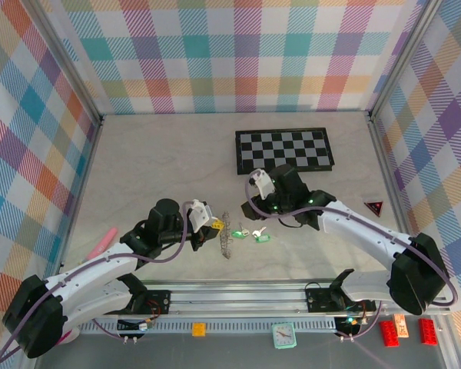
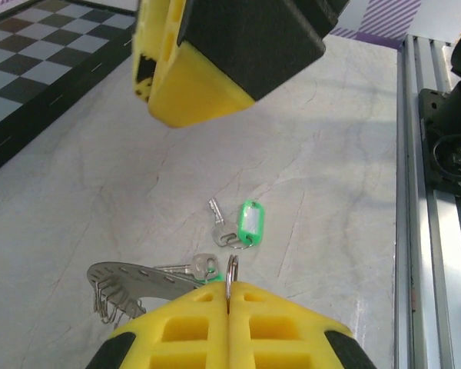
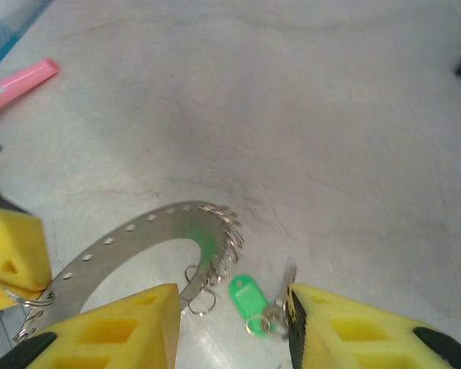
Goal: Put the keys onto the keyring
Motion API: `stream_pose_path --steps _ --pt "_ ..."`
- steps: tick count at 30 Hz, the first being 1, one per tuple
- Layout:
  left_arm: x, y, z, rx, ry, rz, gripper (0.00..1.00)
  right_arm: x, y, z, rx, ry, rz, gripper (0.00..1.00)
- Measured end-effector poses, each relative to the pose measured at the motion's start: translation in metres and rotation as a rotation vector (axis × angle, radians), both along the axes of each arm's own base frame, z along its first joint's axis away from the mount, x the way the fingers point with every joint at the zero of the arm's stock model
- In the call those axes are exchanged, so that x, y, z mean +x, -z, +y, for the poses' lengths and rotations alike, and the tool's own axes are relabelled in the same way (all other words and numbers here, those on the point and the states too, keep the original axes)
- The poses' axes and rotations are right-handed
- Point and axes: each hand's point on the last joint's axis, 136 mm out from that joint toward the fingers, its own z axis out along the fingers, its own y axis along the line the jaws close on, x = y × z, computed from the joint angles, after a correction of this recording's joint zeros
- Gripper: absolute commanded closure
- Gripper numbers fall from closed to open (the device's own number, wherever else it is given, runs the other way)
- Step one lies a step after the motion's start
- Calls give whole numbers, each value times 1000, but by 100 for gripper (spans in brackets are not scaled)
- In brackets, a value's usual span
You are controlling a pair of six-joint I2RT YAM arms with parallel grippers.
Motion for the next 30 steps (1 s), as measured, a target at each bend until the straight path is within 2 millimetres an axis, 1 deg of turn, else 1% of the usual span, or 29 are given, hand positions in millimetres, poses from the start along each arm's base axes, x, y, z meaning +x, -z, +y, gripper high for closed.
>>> stream_pose_path --steps 3,6,10,14,18,22,27,30 --pt "3 -1 0 11 -18 16 100 -4 14 -7 -34 86 124 62" --pt "6 -3 1 15 -33 19 100 -14 36 -8 -92 124 237 62" --pt "7 -2 2 21 -45 30 100 -32 68 -3 -215 128 355 61" --pt "6 0 4 29 -56 42 100 -37 91 6 -313 132 423 59" --pt "6 -1 6 29 -61 43 100 -40 104 4 -362 174 473 58" --pt "5 -1 7 34 -66 46 100 -38 112 7 -387 213 500 56" --pt "5 0 8 36 -69 46 100 -38 123 15 -421 231 520 57" --pt "6 0 8 38 -74 44 100 -37 127 17 -443 240 521 59"
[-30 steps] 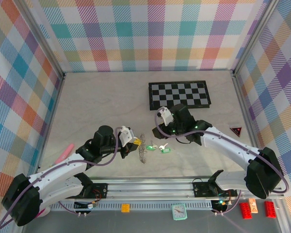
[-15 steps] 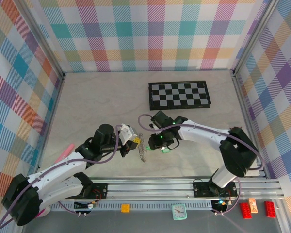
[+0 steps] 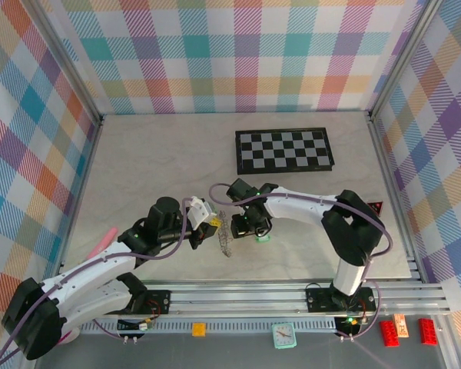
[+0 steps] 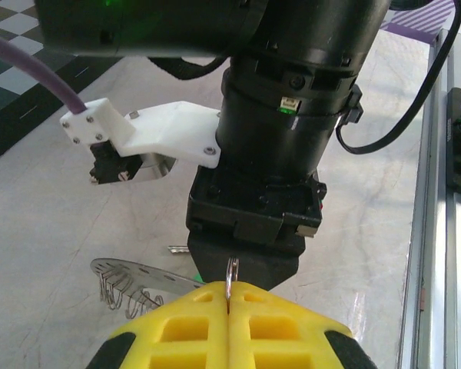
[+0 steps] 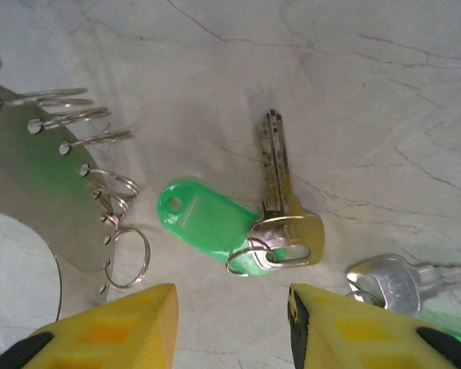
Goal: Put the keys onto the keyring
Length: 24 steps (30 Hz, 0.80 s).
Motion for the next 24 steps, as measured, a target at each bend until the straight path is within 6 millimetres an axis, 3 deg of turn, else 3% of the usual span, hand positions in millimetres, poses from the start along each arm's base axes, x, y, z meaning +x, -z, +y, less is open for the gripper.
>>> stream_pose_path --steps 19,24 --pt "1 0 0 2 -4 -1 100 4 13 1 -85 10 12 59" --pt "1 0 0 2 -4 -1 100 5 15 -3 -113 8 7 64"
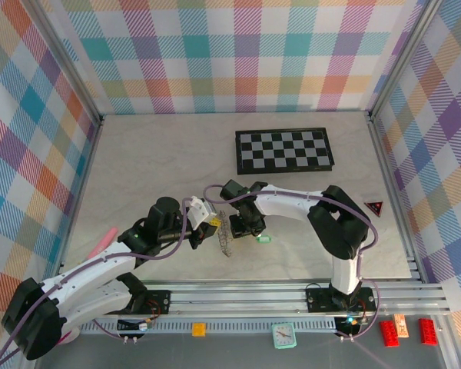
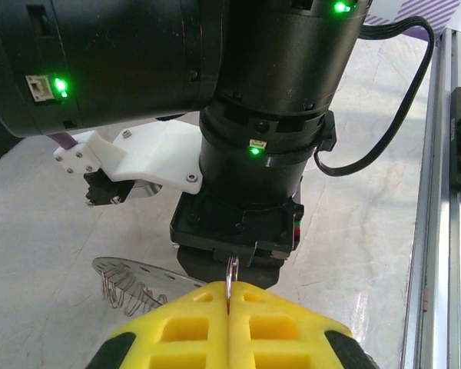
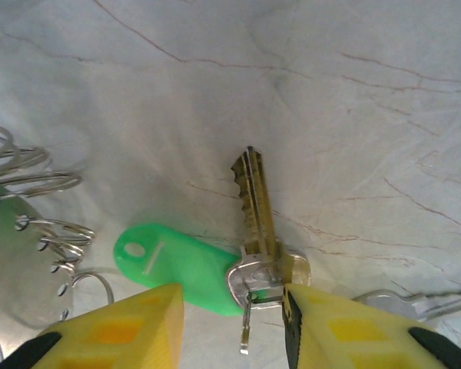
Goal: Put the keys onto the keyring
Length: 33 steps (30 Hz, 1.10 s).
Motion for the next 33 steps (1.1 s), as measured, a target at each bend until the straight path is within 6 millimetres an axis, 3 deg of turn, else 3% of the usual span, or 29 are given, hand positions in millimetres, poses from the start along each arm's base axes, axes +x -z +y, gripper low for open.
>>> stream_pose_path --steps 13,33 --pt "0 0 0 0 0 0 100 0 0 -9 -45 2 -7 69" --pt "0 0 0 0 0 1 100 -5 1 -14 -50 54 7 70"
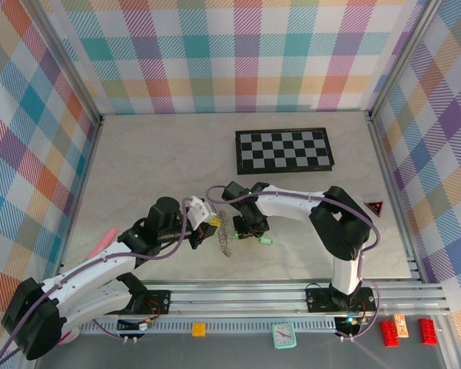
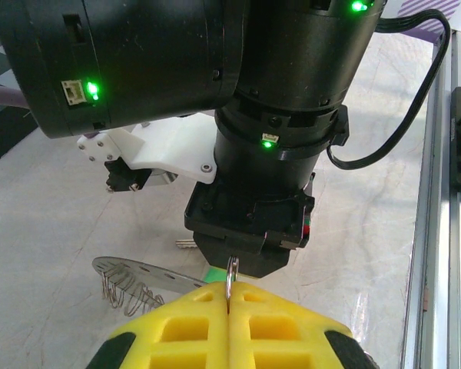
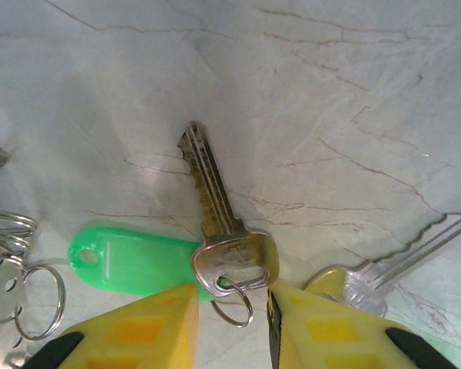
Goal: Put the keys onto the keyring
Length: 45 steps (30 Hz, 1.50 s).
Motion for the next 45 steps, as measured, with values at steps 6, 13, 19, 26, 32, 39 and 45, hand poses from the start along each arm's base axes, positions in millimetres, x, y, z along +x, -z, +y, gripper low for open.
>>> stream_pose_path --steps 6,13,19,26,32,39,45 --pt "0 0 0 0 0 0 100 -2 2 0 5 7 11 76" --pt "0 0 0 0 0 0 100 -4 1 2 16 8 20 83" --pt "0 0 0 0 0 0 100 -4 1 2 17 9 21 85" --pt "0 0 0 0 0 0 100 -3 1 2 14 9 18 82" --pt "0 0 0 0 0 0 100 -3 1 1 10 9 15 82" --pt "0 0 0 0 0 0 100 0 1 -1 -4 10 0 83" --pt "0 0 0 0 0 0 100 2 -2 -1 -7 6 -9 80"
